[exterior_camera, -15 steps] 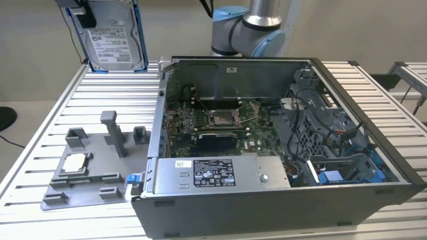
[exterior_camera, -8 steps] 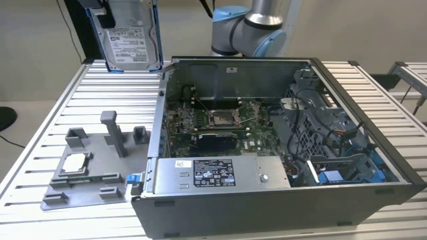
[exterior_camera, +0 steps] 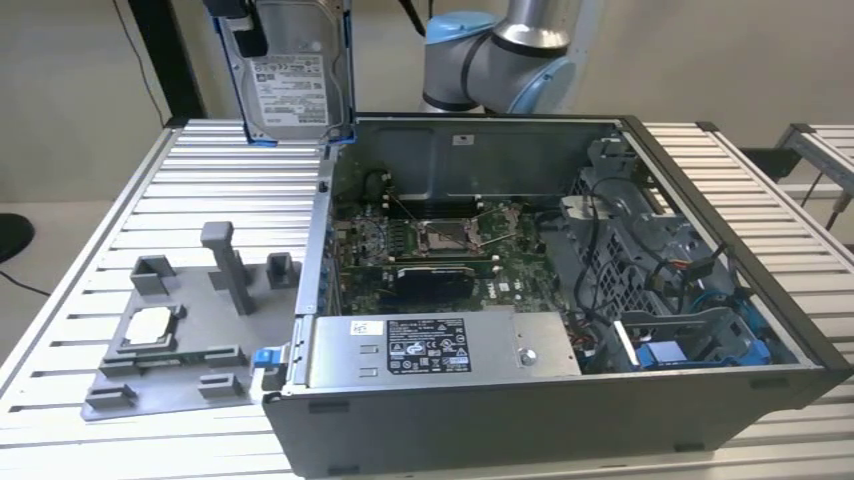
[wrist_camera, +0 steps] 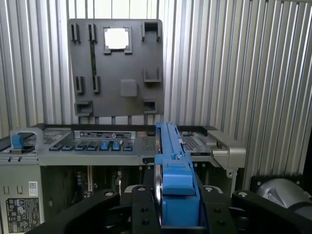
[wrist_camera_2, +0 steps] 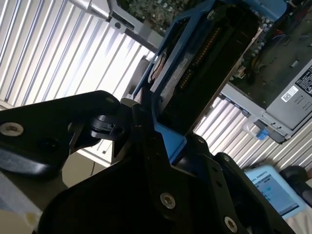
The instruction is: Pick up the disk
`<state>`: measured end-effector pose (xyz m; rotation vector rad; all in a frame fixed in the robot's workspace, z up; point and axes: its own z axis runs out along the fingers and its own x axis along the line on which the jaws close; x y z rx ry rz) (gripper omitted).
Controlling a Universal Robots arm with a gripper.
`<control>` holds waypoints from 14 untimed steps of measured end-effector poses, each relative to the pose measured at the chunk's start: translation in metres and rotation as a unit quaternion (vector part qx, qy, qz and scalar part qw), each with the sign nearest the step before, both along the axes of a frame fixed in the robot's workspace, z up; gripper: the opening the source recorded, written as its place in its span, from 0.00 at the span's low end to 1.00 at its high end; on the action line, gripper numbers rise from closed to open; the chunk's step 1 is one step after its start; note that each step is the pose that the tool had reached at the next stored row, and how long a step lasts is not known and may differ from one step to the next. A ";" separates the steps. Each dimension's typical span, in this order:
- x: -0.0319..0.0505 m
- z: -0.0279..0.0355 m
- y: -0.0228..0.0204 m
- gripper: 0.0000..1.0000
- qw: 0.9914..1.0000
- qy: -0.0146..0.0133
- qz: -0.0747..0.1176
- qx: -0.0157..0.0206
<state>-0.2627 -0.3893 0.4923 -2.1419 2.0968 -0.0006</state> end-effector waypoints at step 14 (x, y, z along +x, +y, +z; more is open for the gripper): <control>0.0300 -0.0004 -0.0201 0.00 1.000 0.003 0.000 0.000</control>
